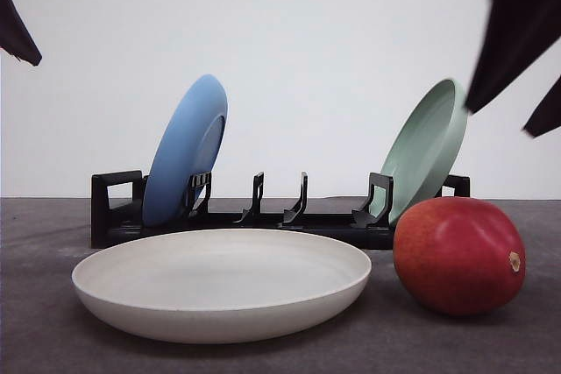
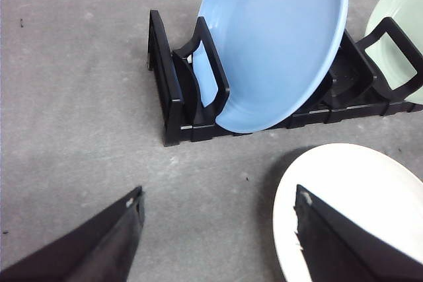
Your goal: Place pomegranate in white plate
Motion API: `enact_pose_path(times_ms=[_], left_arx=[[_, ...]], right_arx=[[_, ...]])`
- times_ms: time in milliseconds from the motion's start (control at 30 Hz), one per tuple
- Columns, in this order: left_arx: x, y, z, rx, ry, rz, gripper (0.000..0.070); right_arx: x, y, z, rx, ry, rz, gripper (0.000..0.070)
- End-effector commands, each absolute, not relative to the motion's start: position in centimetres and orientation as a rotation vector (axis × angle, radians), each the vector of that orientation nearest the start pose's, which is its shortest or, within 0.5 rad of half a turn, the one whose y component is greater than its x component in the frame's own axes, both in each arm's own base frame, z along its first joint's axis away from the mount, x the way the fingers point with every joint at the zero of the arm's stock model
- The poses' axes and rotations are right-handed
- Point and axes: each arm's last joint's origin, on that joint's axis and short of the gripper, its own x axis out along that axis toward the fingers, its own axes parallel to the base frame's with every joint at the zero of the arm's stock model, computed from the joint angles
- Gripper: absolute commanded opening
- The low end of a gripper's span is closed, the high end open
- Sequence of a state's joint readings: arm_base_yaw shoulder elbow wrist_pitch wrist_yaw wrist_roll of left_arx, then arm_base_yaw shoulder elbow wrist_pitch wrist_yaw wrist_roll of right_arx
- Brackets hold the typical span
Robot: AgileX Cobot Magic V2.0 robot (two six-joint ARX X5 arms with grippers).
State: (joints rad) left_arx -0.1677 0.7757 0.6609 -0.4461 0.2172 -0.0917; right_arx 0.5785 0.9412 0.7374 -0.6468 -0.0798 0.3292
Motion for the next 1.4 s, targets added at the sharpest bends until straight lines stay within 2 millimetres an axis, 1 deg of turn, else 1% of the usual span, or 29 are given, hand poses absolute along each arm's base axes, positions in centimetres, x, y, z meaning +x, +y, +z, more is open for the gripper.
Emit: enact_pose_path(times_ms=[0,33,100,233,367,567,800,867,933,967,1000,1133,1267,1367], left_arx=[[16.0,-3.4,27.0,-0.103,0.575,-0.358,0.0429],[16.0,-3.4,27.0,-0.103,0.575,-0.358,0.0429],[16.0,-3.4,27.0,-0.103,0.575,-0.358,0.0429],[16.0,-3.4,27.0,-0.103,0.579,-0.358,0.0429],[16.0,-3.4,27.0,-0.103,0.581,-0.358,0.0429],[16.0,-3.4,27.0,-0.103,0.582,-0.357,0.0428],[16.0,-3.4,27.0,-0.103,0.582,-0.357,0.0429],[16.0,-3.4,27.0,-0.103,0.582,-0.358,0.0428],[16.0,-3.4,27.0,-0.103,0.582,-0.357,0.0428],[16.0,-3.4,27.0,-0.103,0.582,-0.357,0.0428],[16.0,-3.4,27.0,-0.103,0.582,-0.357,0.0428],[16.0,-3.4,27.0,-0.103,0.581,-0.357,0.0428],[16.0,-3.4,27.0,-0.103,0.582,-0.357,0.0428],[16.0,-3.4,27.0,-0.103,0.581,-0.357,0.0428]], right_arx=[[15.7,10.9,25.8,0.088,0.931,0.461,0.0532],[16.0,11.3,25.7,0.075,0.942,0.455,0.056],[16.8,12.1,25.4,0.051,0.967,0.442,0.0588],[18.0,13.2,24.1,0.033,1.034,0.418,0.0597],[18.8,13.8,22.5,0.011,1.105,0.393,0.0633],[19.5,14.5,20.8,-0.009,1.176,0.383,0.0634],[19.9,14.9,19.4,-0.006,1.251,0.4,0.0631],[19.9,15.0,19.2,-0.007,1.269,0.398,0.0616],[19.9,15.0,19.0,-0.01,1.284,0.392,0.0577],[19.8,15.0,18.9,-0.012,1.29,0.389,0.0547],[19.8,15.0,18.9,-0.013,1.295,0.387,0.0536],[19.8,15.0,19.3,-0.023,1.311,0.384,0.0531],[20.3,15.0,21.0,-0.077,1.313,0.412,0.0531],[20.7,15.6,22.5,-0.101,1.266,0.492,0.0531]])
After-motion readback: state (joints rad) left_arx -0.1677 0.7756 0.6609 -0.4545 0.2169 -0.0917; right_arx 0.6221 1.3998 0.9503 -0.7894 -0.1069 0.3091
